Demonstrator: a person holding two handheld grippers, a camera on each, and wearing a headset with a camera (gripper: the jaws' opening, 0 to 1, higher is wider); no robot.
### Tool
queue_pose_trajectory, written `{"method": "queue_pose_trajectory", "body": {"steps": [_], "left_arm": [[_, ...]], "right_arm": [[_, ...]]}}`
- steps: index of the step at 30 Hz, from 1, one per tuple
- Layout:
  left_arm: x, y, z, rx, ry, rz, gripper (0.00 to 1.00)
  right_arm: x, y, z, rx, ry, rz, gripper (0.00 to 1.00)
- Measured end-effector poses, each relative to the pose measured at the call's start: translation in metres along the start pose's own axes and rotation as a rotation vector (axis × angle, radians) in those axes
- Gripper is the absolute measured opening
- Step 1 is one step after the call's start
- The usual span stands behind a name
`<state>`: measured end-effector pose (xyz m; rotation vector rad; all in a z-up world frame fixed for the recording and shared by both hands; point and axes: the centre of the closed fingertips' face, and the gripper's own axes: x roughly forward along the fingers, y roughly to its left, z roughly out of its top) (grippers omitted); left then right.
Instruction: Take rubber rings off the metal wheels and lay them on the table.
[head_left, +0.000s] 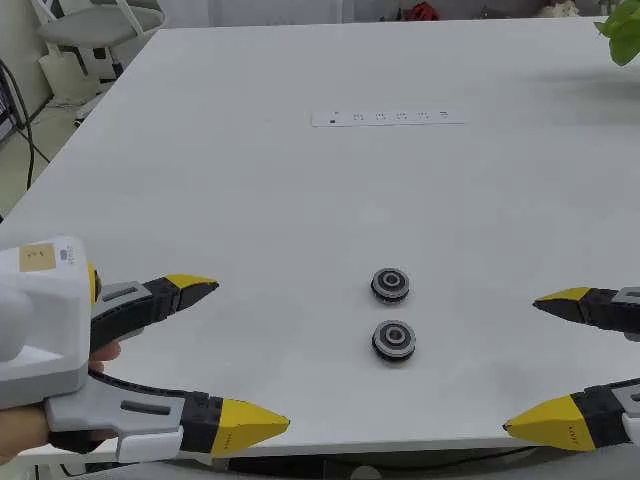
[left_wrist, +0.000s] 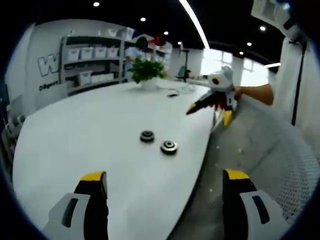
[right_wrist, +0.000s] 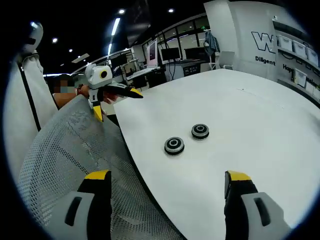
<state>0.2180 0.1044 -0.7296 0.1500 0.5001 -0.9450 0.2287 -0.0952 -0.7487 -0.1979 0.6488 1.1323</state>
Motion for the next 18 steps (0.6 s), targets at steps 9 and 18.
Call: {"method": "queue_pose_trajectory", "body": {"steps": [9,18], "left_arm": [[0.0036,0.0047,0.0036,0.0,0.003,0.001,0.98],[0.0043,0.0042,0.0025,0.004,0.006,-0.003,0.98]], "right_arm": [[-0.0009,-0.0056,0.005,0.008,-0.013,-0.005,0.89],[0.0001,-0.004,0.0027,0.007,-0.007,-0.006,0.89]]}}
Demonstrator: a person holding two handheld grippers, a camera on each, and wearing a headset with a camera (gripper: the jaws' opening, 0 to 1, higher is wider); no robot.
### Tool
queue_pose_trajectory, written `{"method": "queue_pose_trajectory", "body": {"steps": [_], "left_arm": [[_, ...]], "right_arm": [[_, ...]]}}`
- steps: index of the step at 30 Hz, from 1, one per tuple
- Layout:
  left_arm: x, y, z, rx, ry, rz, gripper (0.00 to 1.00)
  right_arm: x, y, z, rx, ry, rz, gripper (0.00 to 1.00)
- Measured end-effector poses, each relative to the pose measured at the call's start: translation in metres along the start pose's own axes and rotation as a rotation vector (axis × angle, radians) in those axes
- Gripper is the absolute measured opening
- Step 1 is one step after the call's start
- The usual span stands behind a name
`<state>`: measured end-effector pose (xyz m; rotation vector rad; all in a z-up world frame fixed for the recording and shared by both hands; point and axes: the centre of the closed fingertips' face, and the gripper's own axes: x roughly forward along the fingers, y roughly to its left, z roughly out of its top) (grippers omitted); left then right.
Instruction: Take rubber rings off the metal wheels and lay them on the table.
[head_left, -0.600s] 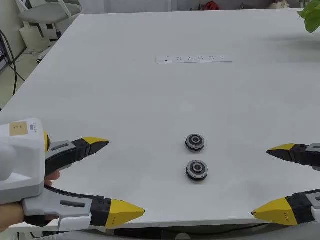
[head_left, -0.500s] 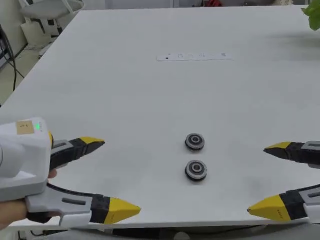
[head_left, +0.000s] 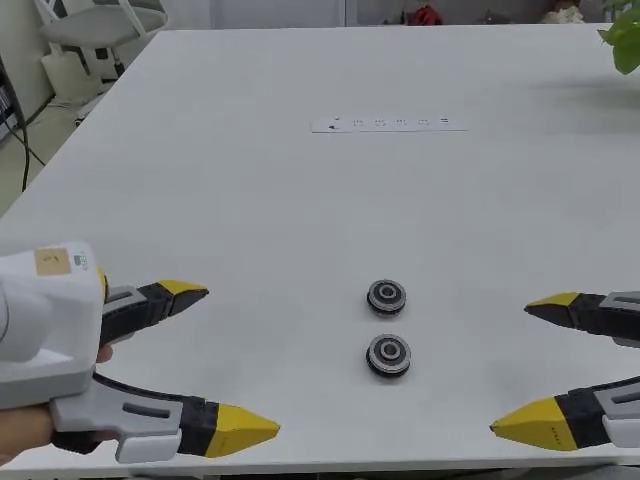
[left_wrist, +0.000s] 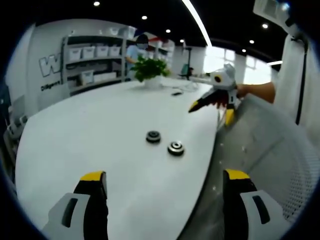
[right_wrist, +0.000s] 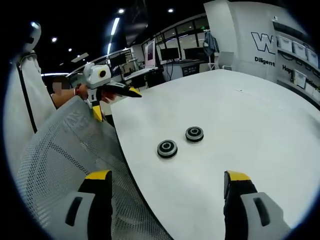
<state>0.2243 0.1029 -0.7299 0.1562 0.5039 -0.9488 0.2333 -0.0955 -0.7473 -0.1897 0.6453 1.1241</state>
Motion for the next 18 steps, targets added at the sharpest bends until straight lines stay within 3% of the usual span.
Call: {"method": "queue_pose_trajectory", "body": {"steps": [6,10,14,18], "left_arm": [[-0.002,-0.001,-0.003,-0.002,0.003,-0.001,0.98],[-0.008,-0.001,-0.004,0.004,0.036,-0.017,0.98],[-0.009,0.006,0.001,-0.01,0.02,0.008,0.98],[-0.005,0.003,0.0,-0.018,0.01,0.005,0.98]], "right_arm": [[-0.001,0.003,-0.003,0.001,0.009,0.0,0.89],[-0.008,0.0,-0.001,0.01,0.008,-0.008,0.89],[-0.011,-0.005,0.004,0.028,-0.01,-0.02,0.88],[-0.007,-0.004,0.001,0.05,-0.02,-0.018,0.87]]}}
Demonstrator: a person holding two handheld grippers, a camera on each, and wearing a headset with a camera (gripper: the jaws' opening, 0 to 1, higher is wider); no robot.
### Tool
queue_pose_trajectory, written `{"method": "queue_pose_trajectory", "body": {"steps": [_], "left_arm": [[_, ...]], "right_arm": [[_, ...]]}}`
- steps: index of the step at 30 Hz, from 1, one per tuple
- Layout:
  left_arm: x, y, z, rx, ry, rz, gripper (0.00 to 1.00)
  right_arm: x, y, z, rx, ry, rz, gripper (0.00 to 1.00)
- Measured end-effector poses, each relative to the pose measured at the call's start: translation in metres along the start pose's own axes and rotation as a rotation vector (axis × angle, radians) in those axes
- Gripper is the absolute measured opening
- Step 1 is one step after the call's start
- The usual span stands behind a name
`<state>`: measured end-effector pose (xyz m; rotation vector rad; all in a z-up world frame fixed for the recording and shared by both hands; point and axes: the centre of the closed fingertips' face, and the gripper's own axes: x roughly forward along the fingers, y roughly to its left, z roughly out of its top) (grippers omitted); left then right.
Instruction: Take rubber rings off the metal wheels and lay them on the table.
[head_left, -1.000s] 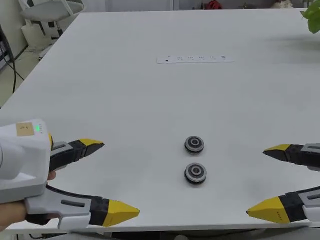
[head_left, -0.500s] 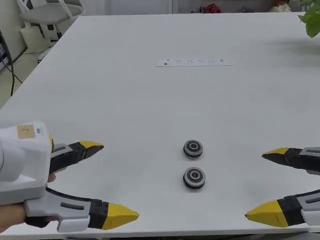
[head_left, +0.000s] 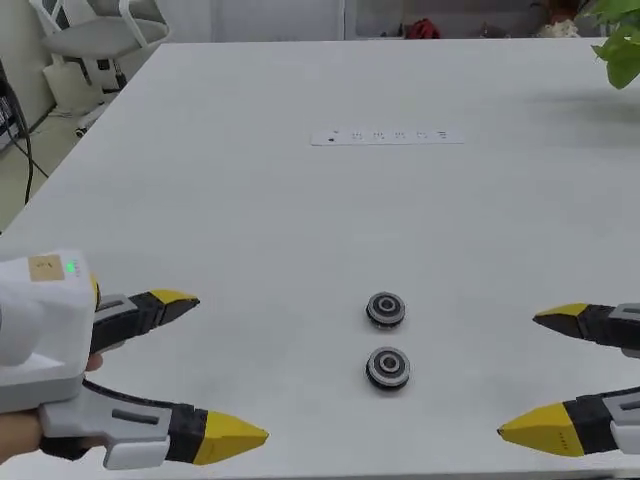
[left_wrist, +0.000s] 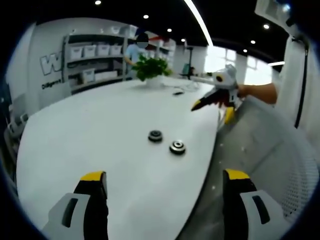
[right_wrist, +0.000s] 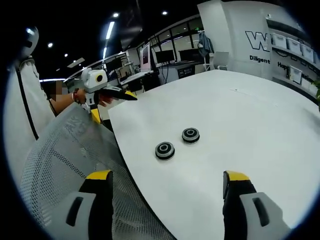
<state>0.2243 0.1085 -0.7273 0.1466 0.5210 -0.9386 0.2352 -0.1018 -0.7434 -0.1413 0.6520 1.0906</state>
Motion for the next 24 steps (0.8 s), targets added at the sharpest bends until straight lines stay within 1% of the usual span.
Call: {"method": "queue_pose_trajectory", "body": {"steps": [1,3,5,9,12,19,24], "left_arm": [[0.002,-0.003,-0.001,-0.003,0.002,-0.007,0.98],[0.002,-0.011,-0.004,0.014,0.014,-0.035,0.98],[0.003,-0.013,-0.006,0.021,0.023,-0.035,0.98],[0.003,-0.01,-0.01,0.015,0.031,-0.029,0.99],[0.001,-0.009,-0.01,0.015,0.029,-0.03,0.98],[-0.003,-0.004,-0.009,0.006,0.013,-0.021,0.98],[-0.003,-0.002,-0.009,-0.002,0.012,-0.019,0.99]], "right_arm": [[0.002,0.001,-0.002,-0.003,0.004,-0.002,0.87],[0.005,0.005,-0.002,-0.011,0.005,0.003,0.87],[0.007,0.009,-0.002,-0.009,0.003,0.018,0.87],[0.013,0.013,-0.003,-0.019,0.016,0.031,0.87],[0.014,0.014,-0.001,-0.018,0.009,0.033,0.87],[0.015,0.01,0.003,-0.012,-0.004,0.027,0.87],[0.015,0.009,0.002,-0.02,0.005,0.025,0.87]]}}
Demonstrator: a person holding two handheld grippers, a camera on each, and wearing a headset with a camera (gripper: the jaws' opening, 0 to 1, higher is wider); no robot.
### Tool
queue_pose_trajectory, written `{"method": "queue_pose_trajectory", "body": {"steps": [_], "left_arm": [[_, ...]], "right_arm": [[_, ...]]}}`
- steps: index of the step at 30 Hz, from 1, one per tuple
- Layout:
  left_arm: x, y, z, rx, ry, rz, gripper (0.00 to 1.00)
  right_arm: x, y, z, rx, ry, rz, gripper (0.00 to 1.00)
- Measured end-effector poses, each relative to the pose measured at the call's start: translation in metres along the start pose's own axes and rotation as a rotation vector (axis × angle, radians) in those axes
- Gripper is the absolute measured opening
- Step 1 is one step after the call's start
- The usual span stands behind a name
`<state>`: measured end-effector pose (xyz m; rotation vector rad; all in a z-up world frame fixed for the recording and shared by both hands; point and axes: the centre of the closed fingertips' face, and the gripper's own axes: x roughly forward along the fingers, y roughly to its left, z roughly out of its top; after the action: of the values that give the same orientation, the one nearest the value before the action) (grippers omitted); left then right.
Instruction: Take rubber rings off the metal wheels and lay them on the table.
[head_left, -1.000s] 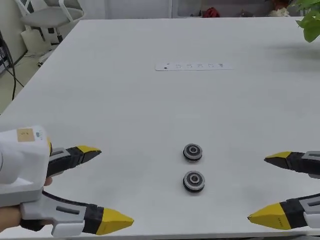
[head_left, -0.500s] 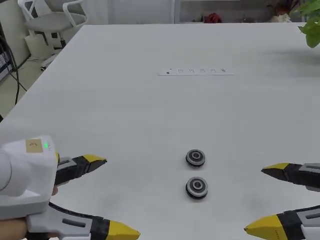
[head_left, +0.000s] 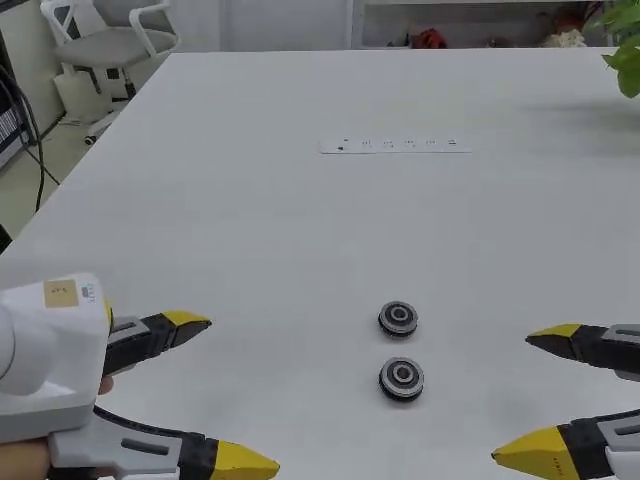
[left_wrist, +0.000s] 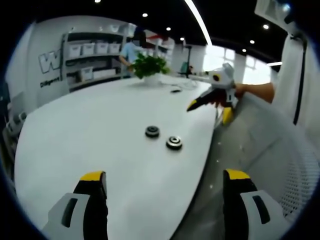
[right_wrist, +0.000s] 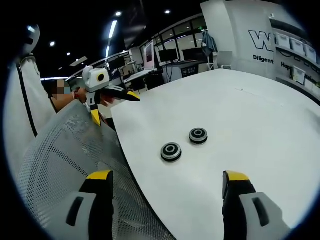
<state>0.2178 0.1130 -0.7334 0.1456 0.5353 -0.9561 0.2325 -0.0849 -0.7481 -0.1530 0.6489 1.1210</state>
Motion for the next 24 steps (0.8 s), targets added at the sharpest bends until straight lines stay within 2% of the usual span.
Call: {"method": "queue_pose_trajectory", "body": {"steps": [9,24], "left_arm": [[-0.003,0.0,0.015,-0.008,-0.046,-0.008,0.99],[-0.009,-0.002,0.027,0.029,-0.037,-0.002,0.99]], "right_arm": [[-0.002,-0.004,-0.001,0.005,0.001,-0.005,0.87],[-0.012,-0.011,0.001,0.008,-0.006,-0.016,0.87]]}}
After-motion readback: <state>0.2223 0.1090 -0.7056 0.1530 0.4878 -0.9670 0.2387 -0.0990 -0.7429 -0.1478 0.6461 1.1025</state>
